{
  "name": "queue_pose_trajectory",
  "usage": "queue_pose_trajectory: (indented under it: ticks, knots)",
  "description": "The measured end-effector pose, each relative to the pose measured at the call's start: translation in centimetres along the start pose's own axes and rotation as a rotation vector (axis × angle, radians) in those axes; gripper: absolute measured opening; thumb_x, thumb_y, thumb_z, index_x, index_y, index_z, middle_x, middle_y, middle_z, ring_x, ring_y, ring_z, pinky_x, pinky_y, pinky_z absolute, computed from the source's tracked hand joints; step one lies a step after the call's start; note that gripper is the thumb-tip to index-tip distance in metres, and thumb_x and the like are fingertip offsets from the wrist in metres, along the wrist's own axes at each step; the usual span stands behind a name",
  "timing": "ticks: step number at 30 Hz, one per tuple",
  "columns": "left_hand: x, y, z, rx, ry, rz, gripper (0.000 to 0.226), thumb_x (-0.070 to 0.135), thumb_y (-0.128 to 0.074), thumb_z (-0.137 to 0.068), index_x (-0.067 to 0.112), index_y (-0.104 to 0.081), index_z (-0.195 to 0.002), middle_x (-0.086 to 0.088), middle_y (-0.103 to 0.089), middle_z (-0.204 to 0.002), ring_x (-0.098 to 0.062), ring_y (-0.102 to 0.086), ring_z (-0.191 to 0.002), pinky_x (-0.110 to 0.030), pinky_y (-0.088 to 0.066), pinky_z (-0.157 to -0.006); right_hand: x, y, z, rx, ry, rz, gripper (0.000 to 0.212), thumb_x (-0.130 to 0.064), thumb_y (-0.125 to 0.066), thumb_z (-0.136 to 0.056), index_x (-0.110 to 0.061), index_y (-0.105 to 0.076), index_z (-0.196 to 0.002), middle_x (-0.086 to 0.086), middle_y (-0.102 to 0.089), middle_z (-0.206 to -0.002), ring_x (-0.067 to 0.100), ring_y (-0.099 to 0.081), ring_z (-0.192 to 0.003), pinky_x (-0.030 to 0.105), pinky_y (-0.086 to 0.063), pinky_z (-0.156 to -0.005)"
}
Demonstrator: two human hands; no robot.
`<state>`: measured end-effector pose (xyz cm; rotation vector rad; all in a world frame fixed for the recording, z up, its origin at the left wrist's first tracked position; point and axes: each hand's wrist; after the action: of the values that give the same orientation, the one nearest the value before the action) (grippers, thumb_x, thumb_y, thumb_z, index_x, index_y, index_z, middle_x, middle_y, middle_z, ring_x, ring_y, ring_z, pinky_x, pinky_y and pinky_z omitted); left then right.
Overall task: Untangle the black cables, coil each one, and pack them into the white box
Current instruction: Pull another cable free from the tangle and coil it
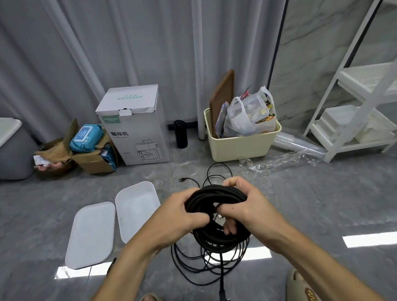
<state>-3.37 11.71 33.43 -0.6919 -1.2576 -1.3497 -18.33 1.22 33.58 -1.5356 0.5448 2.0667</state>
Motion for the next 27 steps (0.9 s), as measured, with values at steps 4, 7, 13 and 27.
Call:
queue_pose_trajectory:
  ticks: [4, 7, 13, 27]
  knots:
    - [0.3, -0.6, -0.2, 0.108, 0.036, 0.021, 0.035, 0.012, -0.060, -0.066, 0.023, -0.063, -0.099, -0.012, -0.068, -0.088, -0.018, -0.061, -0.075, -0.046, -0.052, -0.072, 0.1, -0.3, -0.3, 0.034, -0.013, -0.027, 0.023, 0.003, -0.061, -0.077, -0.003, -0.062, -0.099, 0.009, -0.051, -0.047, 0.022, -0.052, -0.043, 0.034, -0.046, -0.058]
    - [0.7, -1.2, -0.3, 0.158, 0.051, 0.096, 0.041, -0.003, -0.058, -0.074, 0.022, -0.053, -0.106, -0.017, -0.066, -0.093, -0.021, -0.062, -0.078, -0.047, -0.052, -0.076, 0.0, -0.3, -0.3, 0.065, -0.042, -0.063, 0.019, 0.005, -0.059, -0.076, 0.008, -0.062, -0.094, 0.010, -0.048, -0.044, 0.021, -0.051, -0.041, 0.026, -0.043, -0.051]
    - [1.1, -2.3, -0.8, 0.200, 0.140, 0.265, 0.048, -0.009, -0.053, -0.079, 0.020, -0.046, -0.117, -0.002, -0.063, -0.071, -0.014, -0.058, -0.068, -0.030, -0.047, -0.069, -0.3, -0.3, -0.1, 0.094, -0.097, -0.165, 0.014, 0.009, -0.055, -0.080, -0.003, -0.059, -0.074, 0.010, -0.045, -0.045, 0.022, -0.048, -0.042, 0.030, -0.042, -0.052]
    - [0.0, -3.3, 0.2, 0.446, -0.224, -0.355, 0.013, 0.043, -0.078, -0.075, 0.043, -0.068, -0.085, 0.029, -0.038, -0.113, 0.009, -0.035, -0.120, -0.002, -0.025, -0.093, 0.1, 0.7, -0.7, 0.328, -0.089, -0.215, 0.014, 0.008, -0.053, -0.077, -0.003, -0.053, -0.068, 0.012, -0.045, -0.047, 0.023, -0.048, -0.047, 0.030, -0.045, -0.053]
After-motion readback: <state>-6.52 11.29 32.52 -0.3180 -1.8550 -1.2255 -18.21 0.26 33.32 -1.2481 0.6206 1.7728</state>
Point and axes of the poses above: each hand's wrist, its own z-axis away from the middle knuckle, its own y-axis out of the back of the hand, x = y × z
